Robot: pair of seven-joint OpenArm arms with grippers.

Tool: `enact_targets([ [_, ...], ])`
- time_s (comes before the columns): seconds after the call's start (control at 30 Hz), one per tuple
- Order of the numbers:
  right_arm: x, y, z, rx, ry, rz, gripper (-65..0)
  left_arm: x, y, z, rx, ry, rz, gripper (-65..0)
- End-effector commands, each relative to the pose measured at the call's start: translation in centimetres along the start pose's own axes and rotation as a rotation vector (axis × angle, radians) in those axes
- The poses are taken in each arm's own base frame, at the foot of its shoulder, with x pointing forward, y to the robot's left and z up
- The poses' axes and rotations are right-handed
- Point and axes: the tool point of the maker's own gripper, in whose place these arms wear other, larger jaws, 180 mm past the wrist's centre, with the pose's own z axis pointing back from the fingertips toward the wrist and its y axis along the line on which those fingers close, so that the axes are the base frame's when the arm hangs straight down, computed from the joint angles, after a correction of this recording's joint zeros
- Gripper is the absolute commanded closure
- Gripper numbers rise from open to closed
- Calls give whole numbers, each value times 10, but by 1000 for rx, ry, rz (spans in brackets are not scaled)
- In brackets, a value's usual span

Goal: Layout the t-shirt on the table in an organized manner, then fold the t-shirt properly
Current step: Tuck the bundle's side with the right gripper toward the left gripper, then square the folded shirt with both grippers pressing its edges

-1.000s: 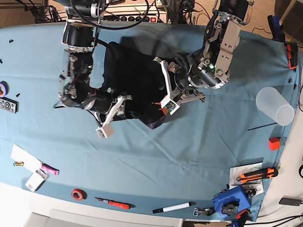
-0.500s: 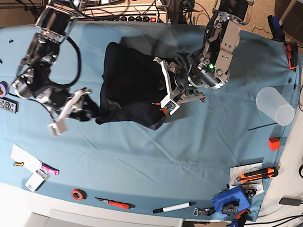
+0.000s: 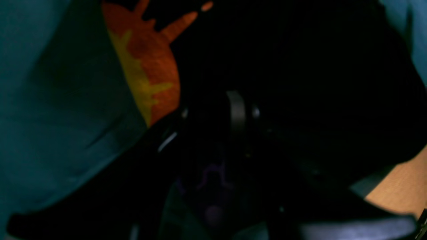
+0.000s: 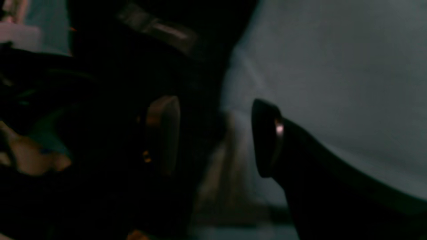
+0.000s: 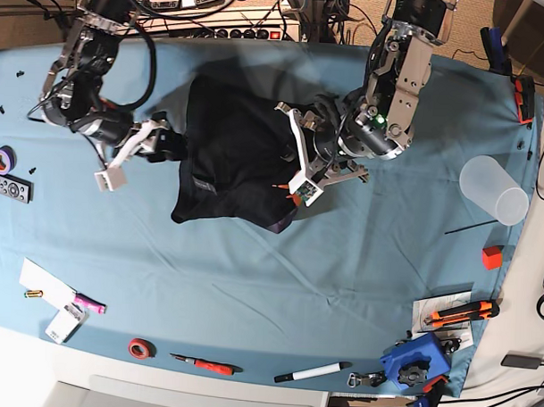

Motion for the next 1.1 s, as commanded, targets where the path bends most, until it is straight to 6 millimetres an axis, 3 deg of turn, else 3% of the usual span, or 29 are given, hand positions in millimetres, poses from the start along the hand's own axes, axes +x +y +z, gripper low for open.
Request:
enact_targets([
  [0.0, 13, 8, -1, 35, -53, -1, -341, 8, 3, 3, 14, -22, -7, -140],
  [0.13, 2, 16, -15, 78, -45, -60, -341, 8, 3, 3, 14, -22, -7, -140],
  [0.3, -32, 14, -41, 95, 74, -113, -341, 8, 3, 3, 14, -23, -6, -140],
  [0.47, -47, 40, -65, 171, 138, -85, -341, 12, 2, 6, 7, -26, -9, -140],
  [0.6, -55, 53, -79, 170, 214, 9, -337, 41, -21, 28, -84, -107, -11, -140],
  [0.67, -57, 54, -85, 145, 256, 64, -259, 62, -32, 48, -105, -184, -43, -140],
  [0.8, -51, 53, -94, 100, 302, 158, 0, 90, -43, 87, -65, -322, -119, -140],
  [0.93, -32, 41, -99, 10, 337, 298, 0, 83, -46, 103, -10, -338, -128, -140],
  [1.07, 11, 29, -98, -68, 336, 523, 0, 69, -44, 108, 31, -318, -83, -140],
])
